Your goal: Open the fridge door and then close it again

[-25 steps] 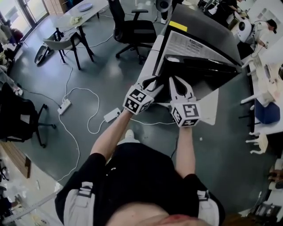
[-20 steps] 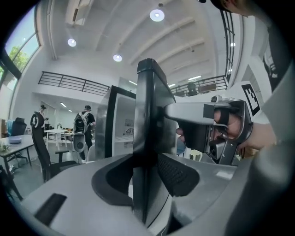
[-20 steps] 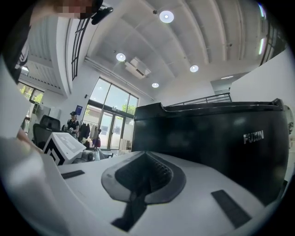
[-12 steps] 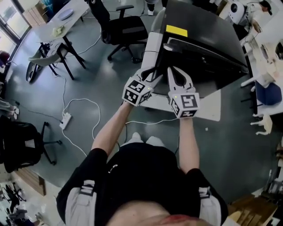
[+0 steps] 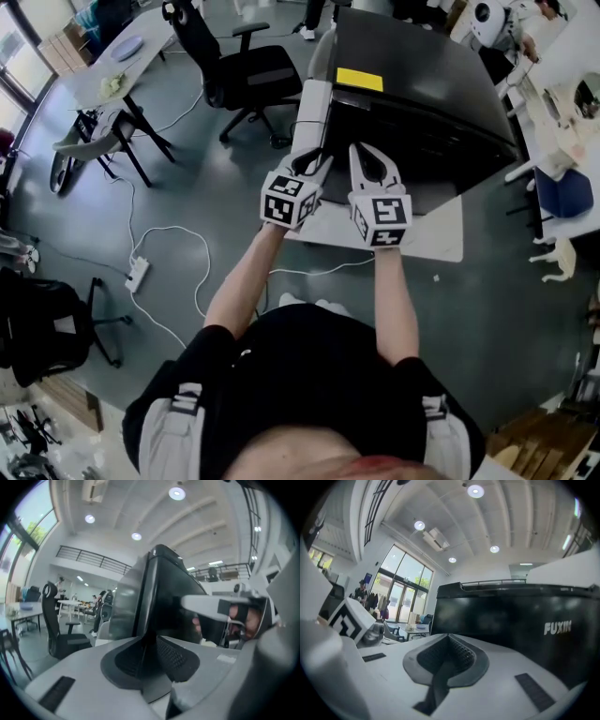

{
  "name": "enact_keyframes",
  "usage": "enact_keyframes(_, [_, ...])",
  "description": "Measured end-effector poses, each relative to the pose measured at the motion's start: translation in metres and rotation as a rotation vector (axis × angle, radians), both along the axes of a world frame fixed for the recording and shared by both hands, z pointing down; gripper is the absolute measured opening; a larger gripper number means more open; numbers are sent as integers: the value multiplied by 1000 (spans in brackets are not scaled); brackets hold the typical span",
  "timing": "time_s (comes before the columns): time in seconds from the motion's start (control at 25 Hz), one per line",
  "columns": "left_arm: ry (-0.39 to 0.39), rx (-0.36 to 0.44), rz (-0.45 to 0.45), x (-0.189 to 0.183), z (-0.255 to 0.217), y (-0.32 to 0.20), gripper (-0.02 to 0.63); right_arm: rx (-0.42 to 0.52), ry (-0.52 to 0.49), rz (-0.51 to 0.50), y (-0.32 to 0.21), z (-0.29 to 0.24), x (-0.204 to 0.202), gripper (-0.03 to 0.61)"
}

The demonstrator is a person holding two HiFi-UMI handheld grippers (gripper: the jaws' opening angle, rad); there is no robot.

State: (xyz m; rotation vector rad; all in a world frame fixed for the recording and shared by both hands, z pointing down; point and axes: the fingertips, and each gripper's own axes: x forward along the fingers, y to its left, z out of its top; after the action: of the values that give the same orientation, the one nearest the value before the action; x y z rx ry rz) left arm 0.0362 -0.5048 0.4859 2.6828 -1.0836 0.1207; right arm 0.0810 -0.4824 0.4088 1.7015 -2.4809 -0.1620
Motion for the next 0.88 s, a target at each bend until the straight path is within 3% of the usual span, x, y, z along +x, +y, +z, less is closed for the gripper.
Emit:
enact_keyframes(0.12, [96,-22,-46,-7,-17,6,0,21,58,7,10,-6,14,-6])
enact_keyframes(0.32, [9,142,-19,12,-29,34,0,13,19,68,30,2,69,-6])
enact_keyframes(0.6, [32,109,-54,25,-20,40,0,6,17,201,60,11,146,-6])
enact_keyframes(0.76, [30,120,-76,37,-24,47,0,14,49,235,73,13,154,-6])
enact_keyframes(0.88, [18,87,-101,45,-14,52,-2,-14,-19,261,81,26,162,-6])
